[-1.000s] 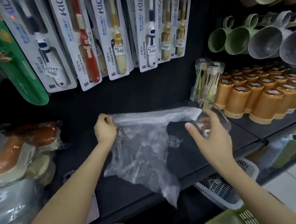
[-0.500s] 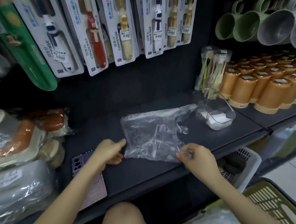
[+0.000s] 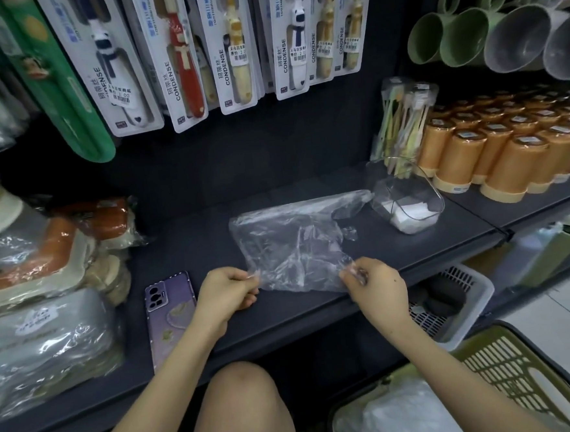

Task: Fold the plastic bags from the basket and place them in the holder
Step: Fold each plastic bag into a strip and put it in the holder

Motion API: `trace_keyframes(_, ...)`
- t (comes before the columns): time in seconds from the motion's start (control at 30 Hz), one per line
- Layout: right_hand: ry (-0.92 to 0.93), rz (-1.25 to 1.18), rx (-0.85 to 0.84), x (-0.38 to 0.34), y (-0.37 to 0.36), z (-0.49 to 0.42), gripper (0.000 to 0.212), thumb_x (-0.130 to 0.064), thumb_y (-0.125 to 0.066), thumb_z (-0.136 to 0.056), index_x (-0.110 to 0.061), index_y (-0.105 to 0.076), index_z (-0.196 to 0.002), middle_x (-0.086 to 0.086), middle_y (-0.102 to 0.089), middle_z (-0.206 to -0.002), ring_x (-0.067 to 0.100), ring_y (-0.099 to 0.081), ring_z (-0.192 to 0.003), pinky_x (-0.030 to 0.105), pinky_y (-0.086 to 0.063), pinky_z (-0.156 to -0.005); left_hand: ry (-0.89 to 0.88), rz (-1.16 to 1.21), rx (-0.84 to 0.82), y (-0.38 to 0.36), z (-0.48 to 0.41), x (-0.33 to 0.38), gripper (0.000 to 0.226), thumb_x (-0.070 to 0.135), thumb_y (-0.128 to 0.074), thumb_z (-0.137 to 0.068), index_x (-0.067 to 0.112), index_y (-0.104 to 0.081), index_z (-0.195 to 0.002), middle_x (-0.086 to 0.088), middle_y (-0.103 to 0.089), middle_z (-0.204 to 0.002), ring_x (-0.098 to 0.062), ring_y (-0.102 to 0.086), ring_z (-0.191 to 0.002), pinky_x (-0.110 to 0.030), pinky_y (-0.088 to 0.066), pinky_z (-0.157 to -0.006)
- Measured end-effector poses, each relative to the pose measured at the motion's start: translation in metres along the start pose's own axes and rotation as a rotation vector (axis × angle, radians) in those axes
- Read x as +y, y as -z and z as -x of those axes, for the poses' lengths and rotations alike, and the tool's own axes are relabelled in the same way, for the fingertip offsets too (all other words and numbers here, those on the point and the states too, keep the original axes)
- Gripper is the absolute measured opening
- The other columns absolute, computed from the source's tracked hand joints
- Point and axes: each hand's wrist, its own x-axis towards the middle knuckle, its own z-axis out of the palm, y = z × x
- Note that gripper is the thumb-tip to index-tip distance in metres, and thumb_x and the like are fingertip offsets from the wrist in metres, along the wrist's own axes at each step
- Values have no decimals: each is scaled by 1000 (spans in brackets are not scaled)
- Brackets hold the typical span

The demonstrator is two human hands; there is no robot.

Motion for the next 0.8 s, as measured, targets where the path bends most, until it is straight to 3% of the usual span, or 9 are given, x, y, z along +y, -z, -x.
trace_keyframes(0.13,-23,-198,-103,10,15,-4,16,-28,-68,-87,-17,-68,-75,-2,-65,-64,15,-62,-65,33,-48,-62,15,113,51,13,-6,4,5,2,-62,-91,0,-64,-86,-11,-59,-69,-10,-53,-49,-12,-45,-43)
trace_keyframes(0.23,-13,-299,-186,20,29,-12,12,-29,-75,-82,-20,-69,-77,-1,-65,-68,8,-57,-64,25,-45,-63,114,320,14,29,-12,11,8,1,-62,-89,3,-64,-82,-4,-62,-57,-4,-54,-41,-12,-45,-42)
trace_keyframes(0.33,-60,-510,-334,27,42,-20,17,-20,-80,-76,-14,-72,-90,4,-63,-75,10,-57,-69,18,-46,-61,220,502,-47,42,-16,15,8,3,-59,-91,6,-63,-84,-1,-65,-55,-5,-58,-42,-13,-46,-41)
trace_keyframes(0.5,-110,-683,-489,33,63,-30,29,2,-75,-74,-10,-70,-100,7,-60,-89,12,-59,-74,17,-51,-69,352,659,-82,53,-18,16,11,10,-58,-92,7,-62,-82,-7,-67,-66,-14,-63,-56,-15,-49,-43)
trace_keyframes(0.57,-130,-759,-472,35,68,-33,31,10,-71,-75,-7,-69,-100,7,-62,-90,13,-60,-77,17,-53,-71,365,691,-25,56,-22,15,12,8,-58,-92,6,-60,-80,-8,-60,-73,-14,-55,-64,-14,-46,-41)
trace_keyframes(0.67,-175,-858,-356,40,75,-37,32,17,-65,-76,-8,-69,-95,9,-63,-85,17,-59,-78,17,-54,-67,297,707,114,59,-30,10,14,3,-54,-94,4,-57,-80,-7,-52,-75,-8,-53,-46,-12,-41,-36)
trace_keyframes(0.8,-173,-665,-330,41,69,-30,22,-9,-71,-84,-17,-68,-105,3,-66,-90,16,-61,-85,24,-50,-69,197,536,173,52,-30,9,13,-1,-57,-93,1,-59,-80,-9,-60,-65,-6,-57,-38,-12,-43,-37)
